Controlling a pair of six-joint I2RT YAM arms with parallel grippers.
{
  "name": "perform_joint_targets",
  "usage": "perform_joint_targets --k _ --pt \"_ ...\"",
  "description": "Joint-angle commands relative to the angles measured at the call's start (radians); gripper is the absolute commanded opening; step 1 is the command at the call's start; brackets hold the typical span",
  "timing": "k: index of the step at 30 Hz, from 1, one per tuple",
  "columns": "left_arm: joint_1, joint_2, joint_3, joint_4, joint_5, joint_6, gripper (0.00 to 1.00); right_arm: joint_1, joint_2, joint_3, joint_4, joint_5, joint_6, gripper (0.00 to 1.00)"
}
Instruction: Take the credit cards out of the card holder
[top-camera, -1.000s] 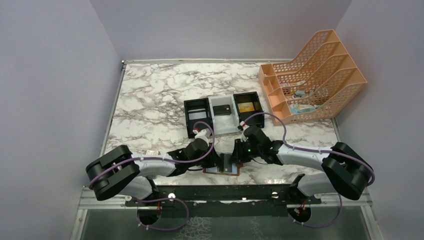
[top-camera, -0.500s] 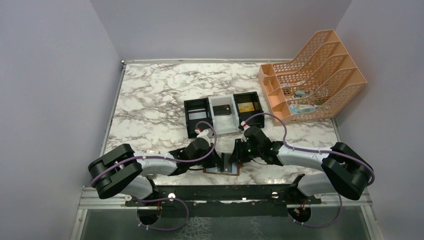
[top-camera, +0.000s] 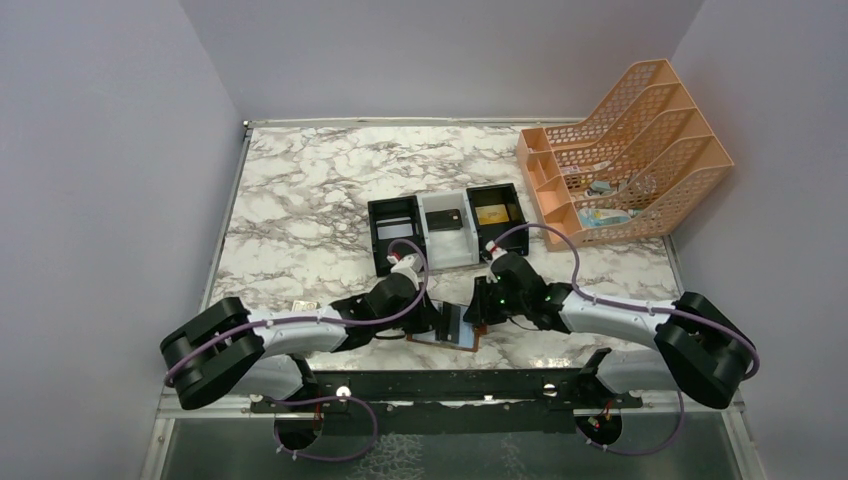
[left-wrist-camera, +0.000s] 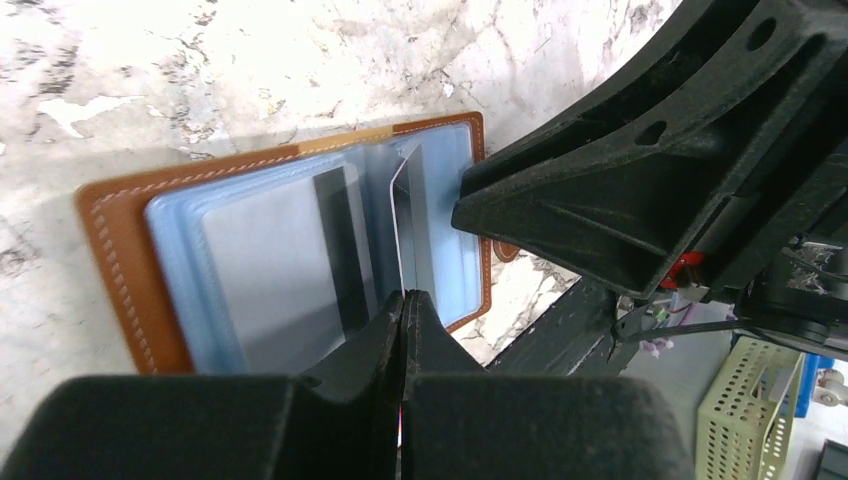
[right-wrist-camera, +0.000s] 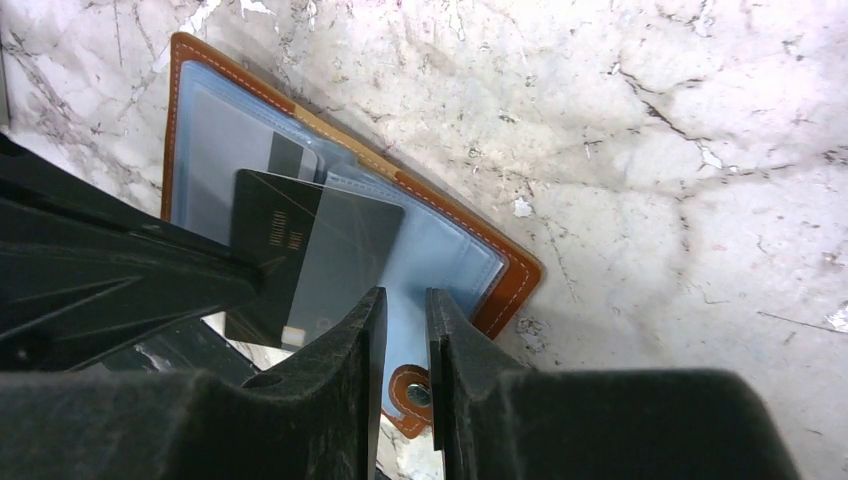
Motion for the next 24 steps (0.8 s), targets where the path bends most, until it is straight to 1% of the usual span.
perform_joint_targets --k 1,5,8,12,17,21,24 --pt "0.004 -0.075 0.034 -0.124 -0.072 0.045 0.0 0.002 -0.039 0.018 -0.027 0.023 -0.038 0.22" --pt "0.009 -0.106 0.05 -0.183 -0.091 0.065 0.0 0.003 -0.087 0.025 -0.01 -0.006 -0.04 0.23" --pt "0.014 -0.117 0.05 -0.192 -0.095 0.068 0.0 0.003 -0.117 0.024 0.018 -0.045 -0.052 0.25" --pt "0.024 -0.135 0.073 -0.23 -0.099 0.088 0.0 0.002 -0.143 0.024 0.026 -0.042 -0.046 0.28" --pt "0.046 -0.181 0.091 -0.25 -0.105 0.112 0.0 0.003 -0.177 0.005 0.06 -0.019 -0.034 0.4" --pt "0.067 -0.206 0.084 -0.252 -0.079 0.114 0.0 0.002 -0.186 -0.008 0.071 0.023 -0.006 0.49" --pt "0.081 -0.227 0.075 -0.26 -0.073 0.112 0.0 -0.002 -0.197 -0.038 0.132 0.007 0.013 0.53"
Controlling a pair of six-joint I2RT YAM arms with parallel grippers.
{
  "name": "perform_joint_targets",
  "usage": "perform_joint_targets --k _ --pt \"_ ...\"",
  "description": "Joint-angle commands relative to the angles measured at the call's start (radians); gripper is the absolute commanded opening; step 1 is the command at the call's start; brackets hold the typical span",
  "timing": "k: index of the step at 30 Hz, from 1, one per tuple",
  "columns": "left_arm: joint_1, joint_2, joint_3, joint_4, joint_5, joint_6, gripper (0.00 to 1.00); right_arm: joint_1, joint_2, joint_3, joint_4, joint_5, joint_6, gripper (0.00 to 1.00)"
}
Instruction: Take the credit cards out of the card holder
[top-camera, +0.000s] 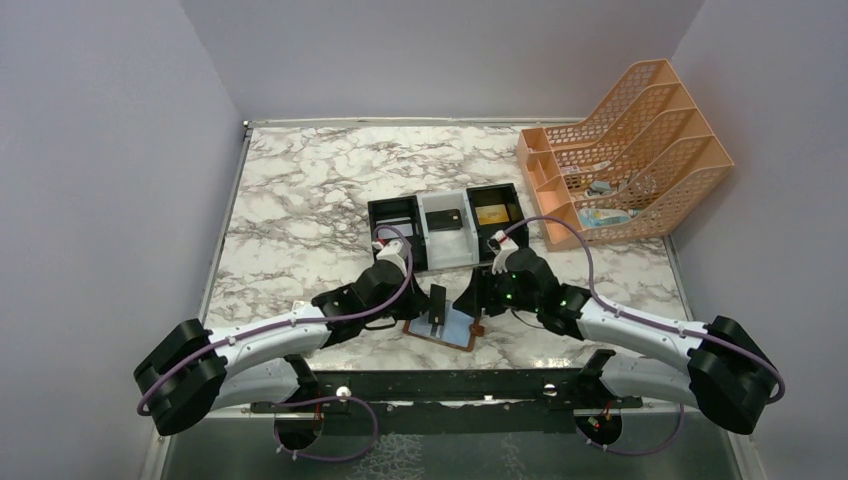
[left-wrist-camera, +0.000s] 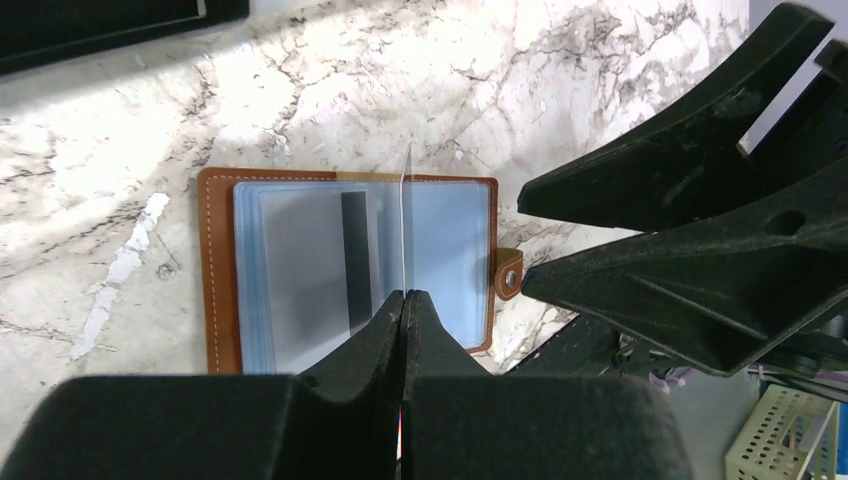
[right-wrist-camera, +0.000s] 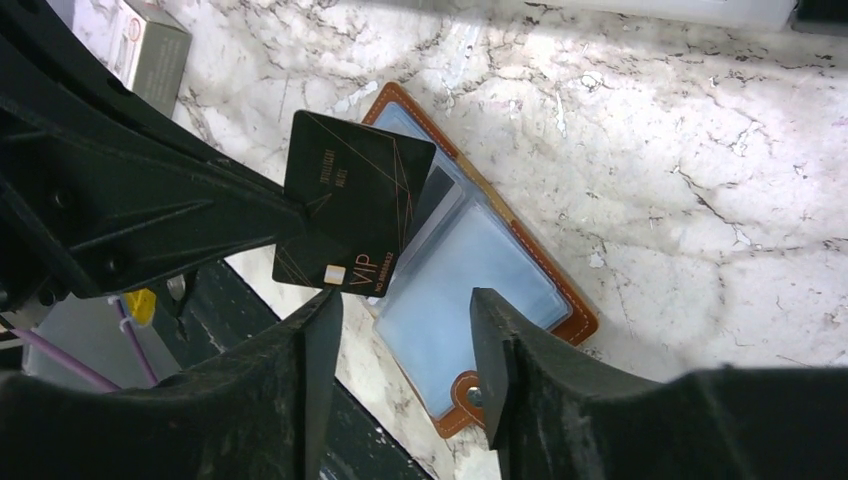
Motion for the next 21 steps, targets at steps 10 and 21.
perform_joint_targets --k 10,21 --pt "0.086 -0.096 -0.052 0.063 0.098 0.007 0.0 -0.113 -0.054 -0.156 0.305 -0.157 0.079 0.6" --pt "0.15 -0.175 -0.12 0.192 0.208 -0.018 0.0 -0.263 -0.023 -0.177 0.423 -0.413 0.072 0.61"
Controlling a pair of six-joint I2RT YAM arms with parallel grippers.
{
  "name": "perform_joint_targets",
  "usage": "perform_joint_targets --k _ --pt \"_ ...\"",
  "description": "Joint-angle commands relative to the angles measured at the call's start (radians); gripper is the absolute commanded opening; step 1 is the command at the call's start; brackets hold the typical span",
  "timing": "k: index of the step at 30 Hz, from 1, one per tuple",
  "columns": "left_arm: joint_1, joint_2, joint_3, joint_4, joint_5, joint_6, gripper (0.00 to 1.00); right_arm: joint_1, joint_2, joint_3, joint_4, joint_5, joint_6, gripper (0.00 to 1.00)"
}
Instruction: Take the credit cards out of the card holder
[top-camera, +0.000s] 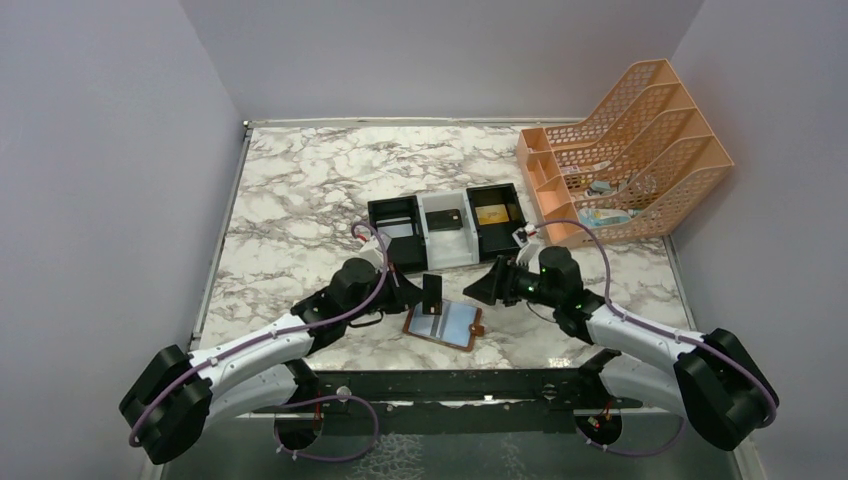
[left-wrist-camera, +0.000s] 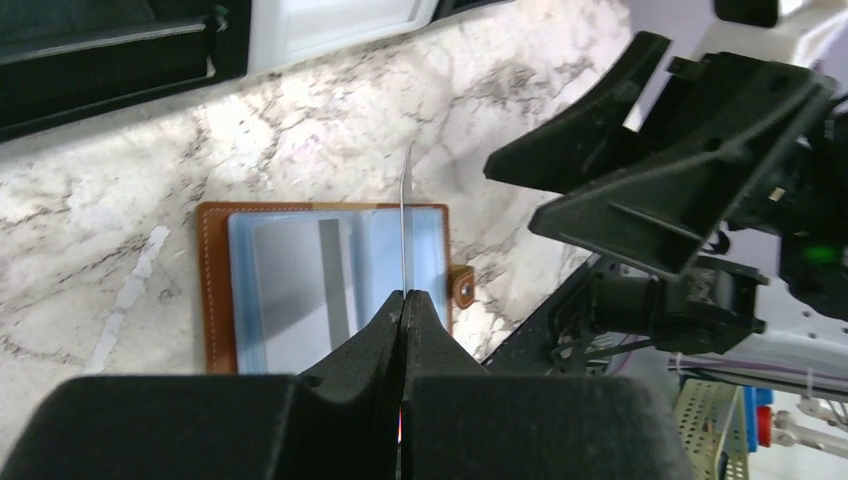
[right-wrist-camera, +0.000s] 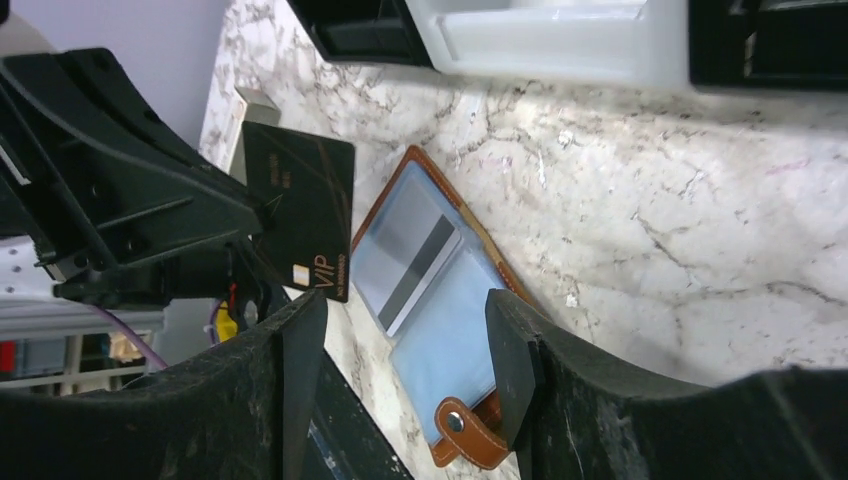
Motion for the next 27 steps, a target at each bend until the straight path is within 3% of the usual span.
perform_joint_targets --k 1,18,27 --pt "0.018 -0.041 -0.025 0.097 0.078 -0.013 0.0 -0.053 0.024 -0.001 0.126 -0.212 -0.006 0.61" --pt "0.02 -0.083 -0.053 0.252 0.184 -0.085 0.0 -0.055 0.165 -0.026 0.471 -0.424 0.142 0.6" --pt "0.02 -0.072 -0.052 0.305 0.216 -0.111 0.0 -0.053 0.245 -0.014 0.627 -0.514 0.222 0.45"
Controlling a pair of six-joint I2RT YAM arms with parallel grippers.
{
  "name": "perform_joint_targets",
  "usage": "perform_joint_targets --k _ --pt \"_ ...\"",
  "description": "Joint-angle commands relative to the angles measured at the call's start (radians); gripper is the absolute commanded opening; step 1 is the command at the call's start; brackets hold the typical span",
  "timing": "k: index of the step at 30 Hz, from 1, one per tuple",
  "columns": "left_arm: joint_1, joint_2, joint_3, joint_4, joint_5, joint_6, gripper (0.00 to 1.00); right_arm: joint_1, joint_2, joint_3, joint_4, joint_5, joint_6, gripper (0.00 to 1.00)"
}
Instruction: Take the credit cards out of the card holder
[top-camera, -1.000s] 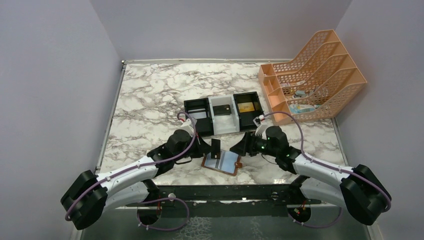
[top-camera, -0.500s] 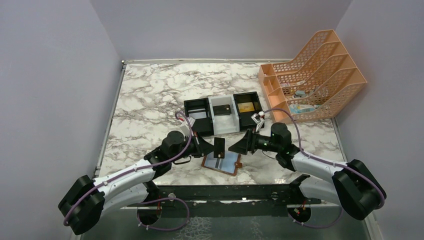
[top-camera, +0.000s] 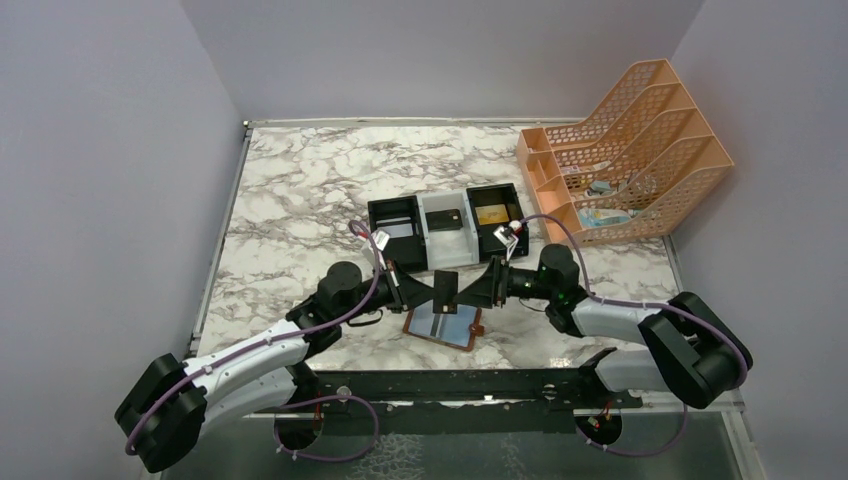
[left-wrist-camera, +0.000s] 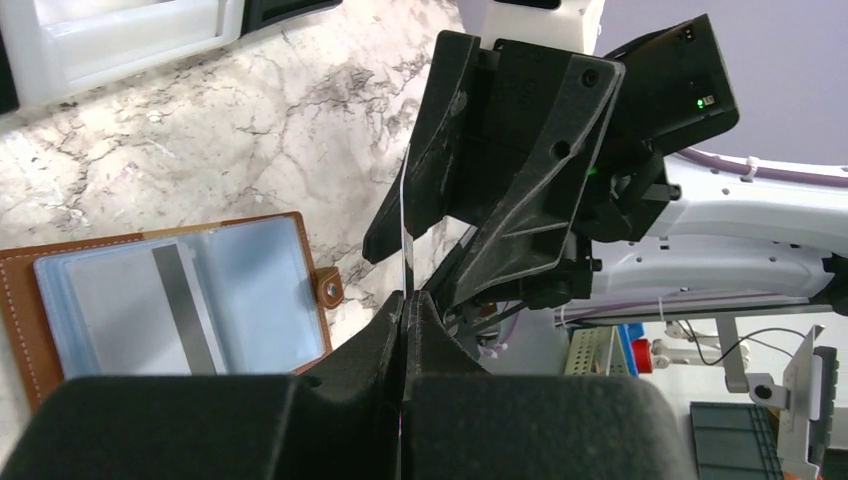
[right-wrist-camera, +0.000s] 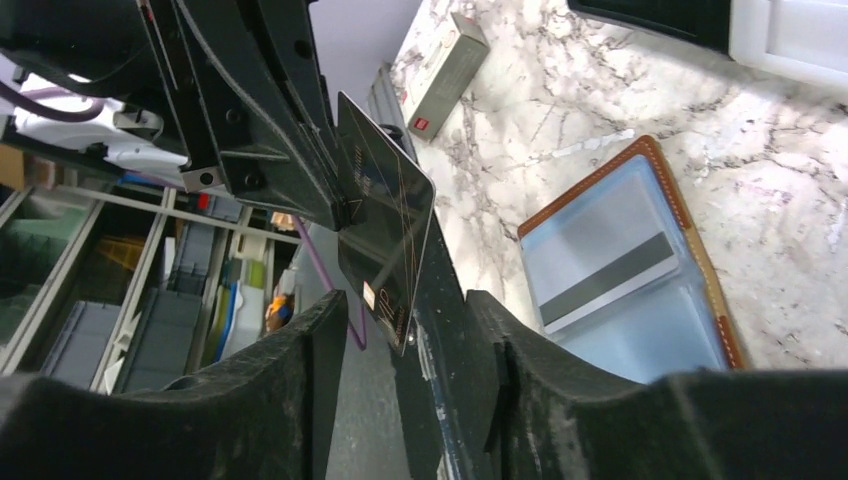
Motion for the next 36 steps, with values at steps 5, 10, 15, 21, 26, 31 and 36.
perform_joint_targets --k 5,10,15,21,26,31,36 --pt "0.006 0.02 0.01 0.121 0.069 -0.022 0.0 -0.005 0.034 0.015 0.126 -0.102 0.059 0.34" --pt "0.006 0.038 0.027 0.125 0.084 -0.023 0.0 -0.005 0.038 0.036 0.126 -0.116 0.062 0.31" --pt "0.006 0.012 0.013 0.126 0.075 -0.021 0.0 -0.006 0.044 0.033 0.144 -0.117 0.062 0.35" --pt "0.006 0.025 0.018 0.135 0.097 -0.02 0.0 -0.01 0.026 0.024 0.166 -0.107 0.069 0.34" --pt "0.006 0.022 0.033 0.141 0.112 -0.016 0.0 -0.036 0.023 0.049 0.133 -0.147 0.049 0.31" --pt "0.006 -0.004 0.023 0.142 0.096 -0.02 0.0 -0.044 -0.004 0.045 0.119 -0.154 0.042 0.28" --pt "0.007 -0.014 0.01 0.153 0.089 -0.027 0.0 -0.052 0.002 0.052 0.151 -0.19 0.063 0.22"
